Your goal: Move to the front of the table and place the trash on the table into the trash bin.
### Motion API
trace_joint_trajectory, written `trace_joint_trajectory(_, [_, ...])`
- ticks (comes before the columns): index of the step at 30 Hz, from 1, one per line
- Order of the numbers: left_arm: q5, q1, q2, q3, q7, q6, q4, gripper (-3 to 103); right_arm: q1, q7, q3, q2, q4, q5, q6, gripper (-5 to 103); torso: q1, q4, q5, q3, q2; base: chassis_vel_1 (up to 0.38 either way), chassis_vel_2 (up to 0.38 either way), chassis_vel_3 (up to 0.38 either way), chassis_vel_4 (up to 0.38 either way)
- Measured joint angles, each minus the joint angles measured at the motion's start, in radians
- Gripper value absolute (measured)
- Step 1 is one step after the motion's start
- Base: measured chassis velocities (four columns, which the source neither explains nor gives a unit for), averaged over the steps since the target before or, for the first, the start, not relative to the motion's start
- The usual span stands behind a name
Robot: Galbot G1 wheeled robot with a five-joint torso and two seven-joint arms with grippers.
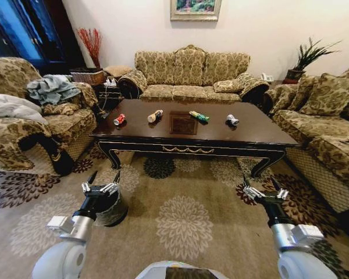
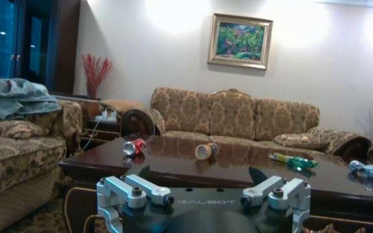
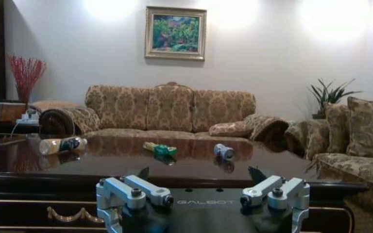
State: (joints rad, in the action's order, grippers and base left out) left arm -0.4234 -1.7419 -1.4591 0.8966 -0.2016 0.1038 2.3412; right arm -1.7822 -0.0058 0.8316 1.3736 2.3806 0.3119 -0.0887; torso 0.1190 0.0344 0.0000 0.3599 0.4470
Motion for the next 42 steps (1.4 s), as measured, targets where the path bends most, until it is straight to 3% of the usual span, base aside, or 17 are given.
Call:
trace_joint_trajectory(17, [0.032, -0.011, -0.023, -0.009, -0.004, -0.013, -0.003, 100, -0.013, -0.019, -0.014, 0.0, -0.022, -0.018, 0.046, 100, 0.0, -0.0001, 0.0002, 0.0, 0.0, 0.011, 0.012, -0.014, -0.017])
trace_joint_trajectory(32, [0.036, -0.013, -0.027, -0.006, -0.003, -0.031, -0.024, 100, -0.026, -0.039, -0.02, 0.007, -0.017, -0.042, 0.074, 100, 0.0, -0.0001, -0.0002, 0.0, 0.0, 0.219, 0.219, -0.217, -0.221])
trace_joint_trajectory(40, [0.048, -0.009, -0.025, -0.025, 0.021, -0.044, -0.106, 100, -0.035, -0.038, -0.024, 0.009, -0.023, -0.056, 0.095, 100, 0.0, -0.0001, -0.0008, 0.0, 0.0, 0.341, 0.344, -0.339, -0.357])
trace_joint_trajectory(42, [0.05, -0.001, -0.014, -0.052, 0.032, -0.022, -0.18, 100, -0.03, -0.048, -0.035, 0.011, -0.032, -0.028, 0.143, 100, 0.0, -0.0001, 0.0007, 0.0, 0.0, 0.353, 0.36, -0.351, -0.353])
